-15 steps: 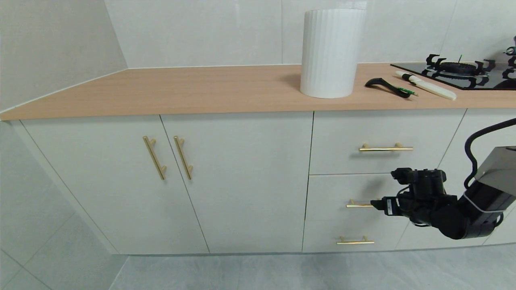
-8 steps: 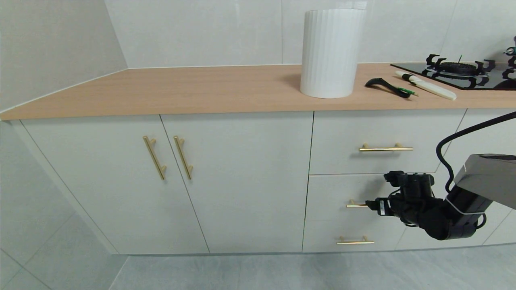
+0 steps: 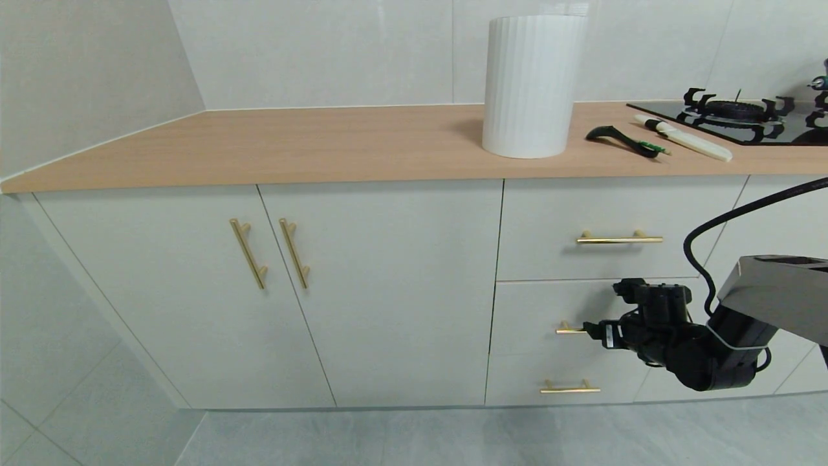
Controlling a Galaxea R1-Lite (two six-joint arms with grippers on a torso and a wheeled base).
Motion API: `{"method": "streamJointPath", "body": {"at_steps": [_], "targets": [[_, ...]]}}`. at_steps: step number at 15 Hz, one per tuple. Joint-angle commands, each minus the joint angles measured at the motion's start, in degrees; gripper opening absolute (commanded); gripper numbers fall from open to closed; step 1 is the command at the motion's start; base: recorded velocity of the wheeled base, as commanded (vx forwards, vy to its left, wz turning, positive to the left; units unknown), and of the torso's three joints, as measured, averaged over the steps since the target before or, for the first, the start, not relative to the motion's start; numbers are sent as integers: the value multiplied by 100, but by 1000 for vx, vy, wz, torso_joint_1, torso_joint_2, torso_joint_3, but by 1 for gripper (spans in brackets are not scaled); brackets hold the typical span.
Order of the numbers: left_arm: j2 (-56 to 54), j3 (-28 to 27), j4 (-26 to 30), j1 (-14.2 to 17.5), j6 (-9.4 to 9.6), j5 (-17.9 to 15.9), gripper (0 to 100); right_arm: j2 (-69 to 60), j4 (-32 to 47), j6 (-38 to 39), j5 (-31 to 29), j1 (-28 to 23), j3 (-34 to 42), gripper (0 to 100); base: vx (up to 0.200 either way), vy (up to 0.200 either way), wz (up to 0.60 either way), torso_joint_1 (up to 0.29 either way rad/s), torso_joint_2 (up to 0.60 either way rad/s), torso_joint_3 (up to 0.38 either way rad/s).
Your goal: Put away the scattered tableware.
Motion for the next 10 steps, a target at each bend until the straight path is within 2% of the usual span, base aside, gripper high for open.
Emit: {"method": "streamJointPath", "body": {"at_steps": [1, 5, 6, 9, 10], "targets": [[7, 0, -2, 1, -3, 2, 100, 5, 42, -12, -2, 5, 84, 100, 0, 0, 0, 0, 0, 0], [7, 0, -2, 1, -3, 2, 100, -47, -134, -12, -2, 5, 401, 100, 0, 0, 0, 0, 0, 0], [7, 0, -2, 1, -3, 2, 100, -170, -380, -21, -2, -4, 647, 100, 0, 0, 0, 0, 0, 0], [7, 0, -2, 1, -3, 2, 100, -882, -512, -3, 69, 31, 1324, 100, 0, 0, 0, 0, 0, 0], [7, 0, -2, -8, -3, 2, 100, -1524, -512, 6, 95, 146, 1649, 100, 0, 0, 0, 0, 0, 0]]}}
